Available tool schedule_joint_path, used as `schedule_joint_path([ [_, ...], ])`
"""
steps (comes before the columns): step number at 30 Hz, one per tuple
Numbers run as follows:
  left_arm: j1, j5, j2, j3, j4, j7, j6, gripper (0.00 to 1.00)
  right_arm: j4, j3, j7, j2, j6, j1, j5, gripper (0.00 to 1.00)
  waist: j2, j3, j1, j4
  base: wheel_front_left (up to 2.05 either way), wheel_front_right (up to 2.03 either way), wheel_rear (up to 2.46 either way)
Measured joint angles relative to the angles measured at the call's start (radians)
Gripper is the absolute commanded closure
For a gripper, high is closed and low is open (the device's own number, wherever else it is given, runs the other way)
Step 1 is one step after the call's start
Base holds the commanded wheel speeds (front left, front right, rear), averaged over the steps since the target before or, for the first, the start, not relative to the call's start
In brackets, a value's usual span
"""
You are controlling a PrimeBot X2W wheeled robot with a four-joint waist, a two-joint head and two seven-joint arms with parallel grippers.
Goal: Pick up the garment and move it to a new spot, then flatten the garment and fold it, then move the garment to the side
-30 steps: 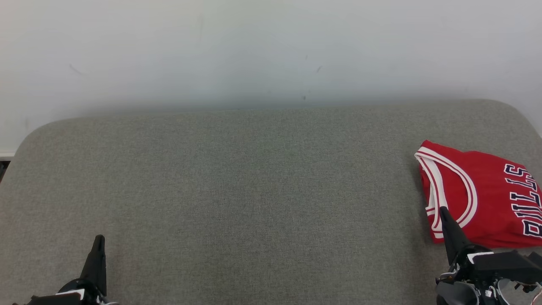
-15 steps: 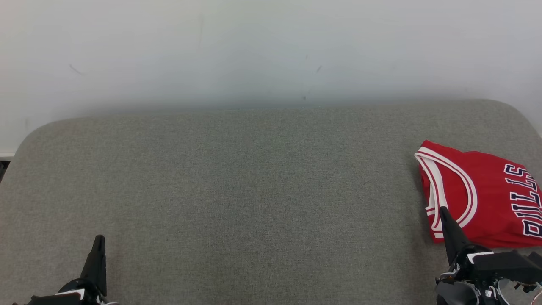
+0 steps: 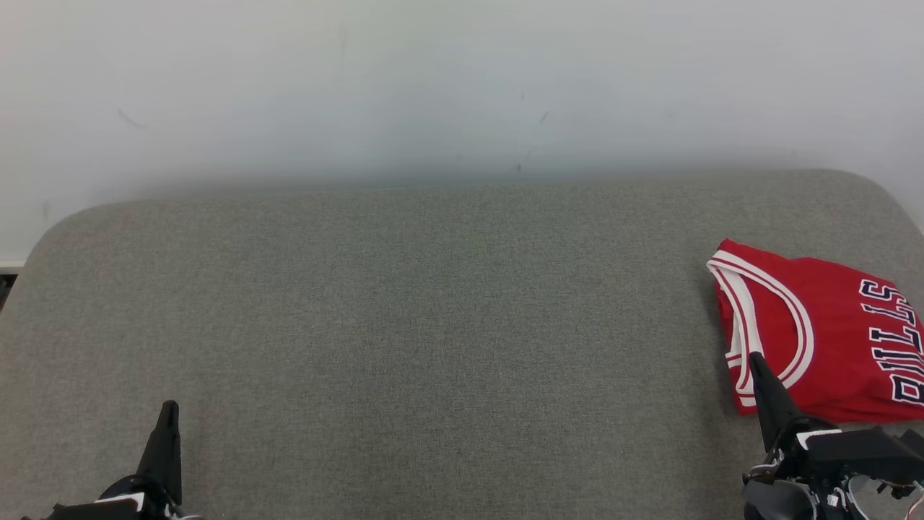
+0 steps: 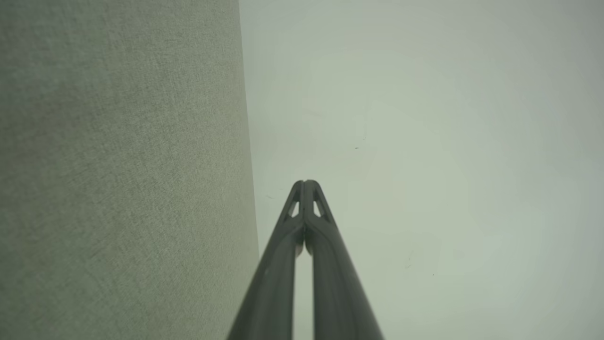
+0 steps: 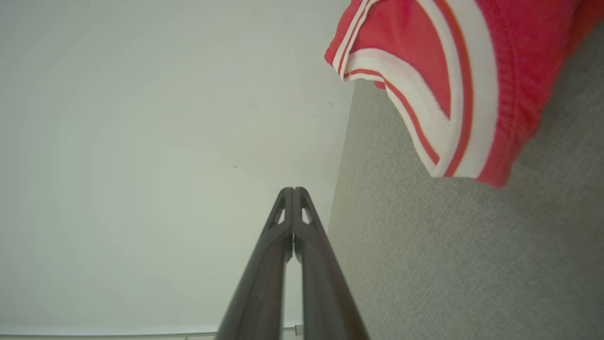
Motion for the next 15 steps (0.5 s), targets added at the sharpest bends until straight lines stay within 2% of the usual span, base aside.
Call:
schedule_joint_path([
  [15, 0.0, 0.0, 0.0, 0.0, 0.0, 0.0, 0.0, 1.0, 0.0, 0.0, 0.0, 0.0, 0.0, 0.0, 0.0, 1.0, 0.0, 0.0, 0.0, 0.0, 0.0, 0.0, 0.0],
])
